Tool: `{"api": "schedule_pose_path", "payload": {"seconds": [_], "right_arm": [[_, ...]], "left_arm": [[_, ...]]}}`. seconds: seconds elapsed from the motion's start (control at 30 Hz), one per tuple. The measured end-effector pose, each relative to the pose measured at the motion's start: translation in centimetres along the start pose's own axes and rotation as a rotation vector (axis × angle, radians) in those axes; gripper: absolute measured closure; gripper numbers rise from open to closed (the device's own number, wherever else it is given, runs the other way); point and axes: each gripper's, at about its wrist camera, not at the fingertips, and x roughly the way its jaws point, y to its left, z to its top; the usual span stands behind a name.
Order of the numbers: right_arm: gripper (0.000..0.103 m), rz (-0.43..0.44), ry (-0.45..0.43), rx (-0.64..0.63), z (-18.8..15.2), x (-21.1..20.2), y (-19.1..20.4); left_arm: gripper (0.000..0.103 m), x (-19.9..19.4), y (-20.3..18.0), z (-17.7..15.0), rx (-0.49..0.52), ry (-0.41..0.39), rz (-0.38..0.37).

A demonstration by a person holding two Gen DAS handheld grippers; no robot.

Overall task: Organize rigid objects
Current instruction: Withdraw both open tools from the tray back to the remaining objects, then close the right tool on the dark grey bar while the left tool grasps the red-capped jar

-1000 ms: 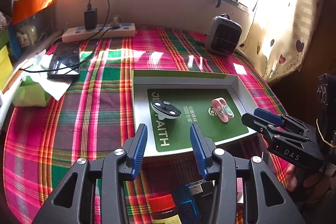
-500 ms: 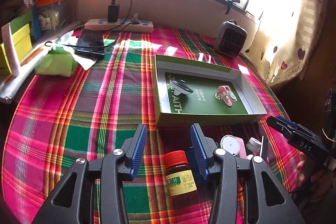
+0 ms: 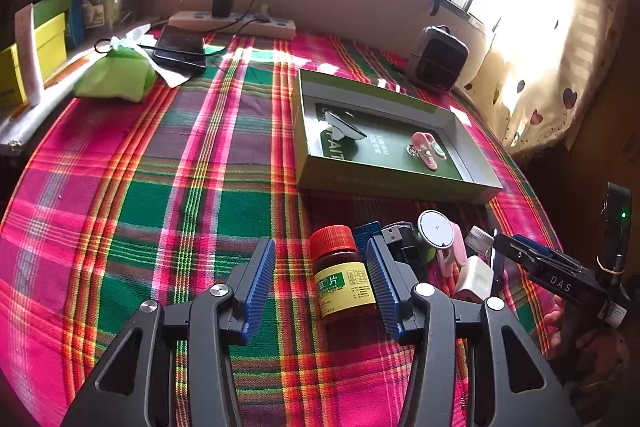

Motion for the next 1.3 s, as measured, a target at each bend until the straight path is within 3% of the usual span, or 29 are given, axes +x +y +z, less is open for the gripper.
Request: {"api": "schedule_pose_path", "payload": {"seconds": [0.3, 0.73, 1.3], "right_arm": [[0.043, -0.042, 0.019, -0.066, -1.1, 0.1, 1.3], [0.043, -0.147, 0.008, -0.093, -2.8, -1.4, -1.0], [0.043, -0.134, -0.015, -0.107, -2.5, -1.2, -1.8]], "left_arm": [[0.056, -0.3, -0.3, -0.8, 0.002, 0.006, -0.001], [0.056, -0.2, -1.4, -1.8, 0.028, 0.024, -0.001], [0.056, 1.1, -1.6, -2.1, 0.03, 0.055, 0.04]]}}
